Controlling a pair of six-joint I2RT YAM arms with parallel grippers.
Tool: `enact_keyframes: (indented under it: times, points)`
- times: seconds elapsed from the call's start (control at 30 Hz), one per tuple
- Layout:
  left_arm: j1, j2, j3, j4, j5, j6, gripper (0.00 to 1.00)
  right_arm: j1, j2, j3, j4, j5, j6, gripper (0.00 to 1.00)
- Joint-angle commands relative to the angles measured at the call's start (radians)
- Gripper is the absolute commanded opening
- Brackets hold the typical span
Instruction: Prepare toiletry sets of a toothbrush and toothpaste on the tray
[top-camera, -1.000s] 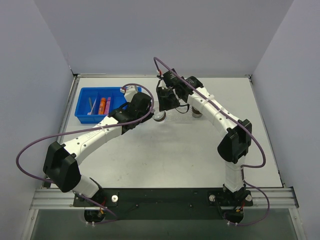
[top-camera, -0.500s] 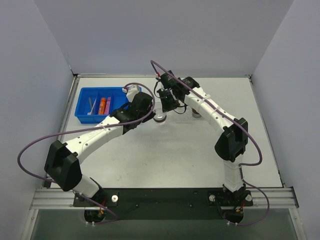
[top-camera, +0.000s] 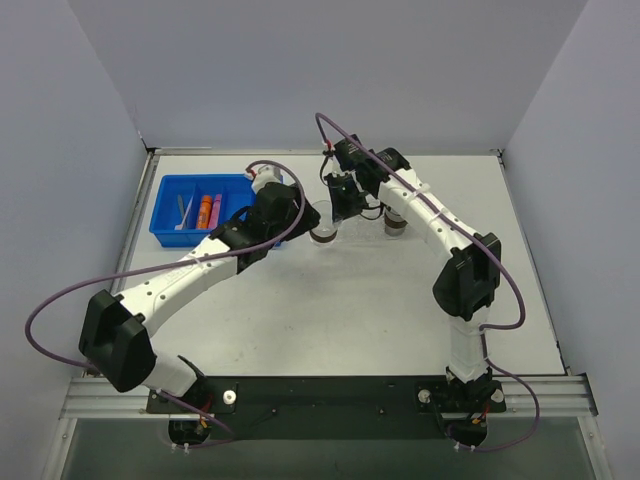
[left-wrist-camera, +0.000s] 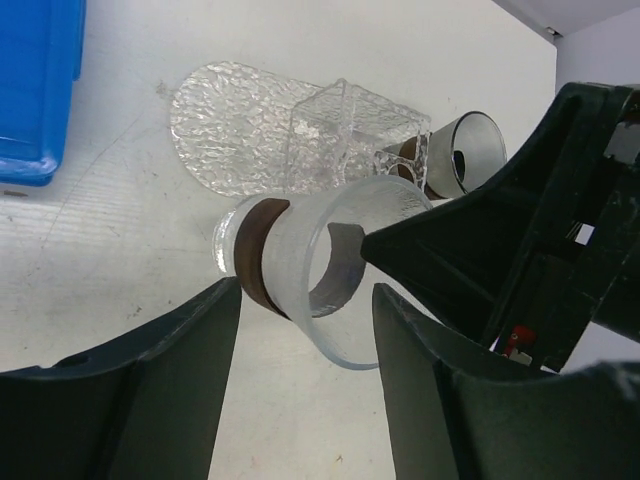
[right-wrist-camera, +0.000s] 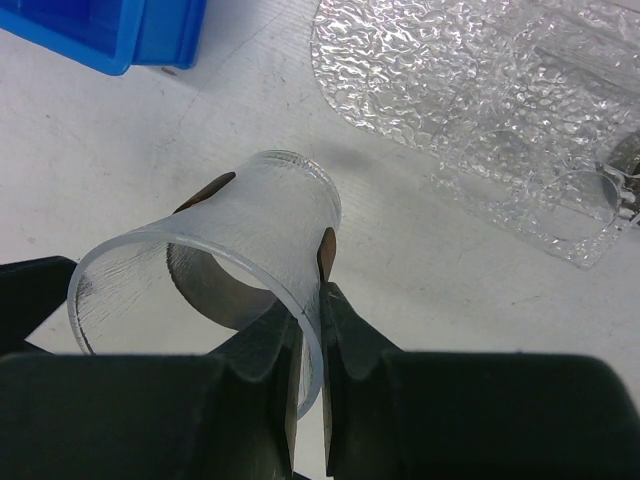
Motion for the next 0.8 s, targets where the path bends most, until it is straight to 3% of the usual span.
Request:
enact_keyframes:
  times: [0.0, 0.37, 0.77]
  points:
    - [0.045, -0.105, -0.057, 0.089, 0.024, 0.072, 0.67, -0.008, -0.046, 0.005, 0.033, -0.059, -0.042, 0.00]
    - [0.246, -0.299, -0.289, 0.195, 0.202, 0.117, 0.71, -0.084, -0.021, 0.037, 0.044, -0.074, -0.148, 0.00]
    - [0.384, -0.264, -0.291, 0.276, 0.486, 0.272, 0.71, -0.110, 0.031, 0.102, 0.044, -0.036, -0.171, 0.00]
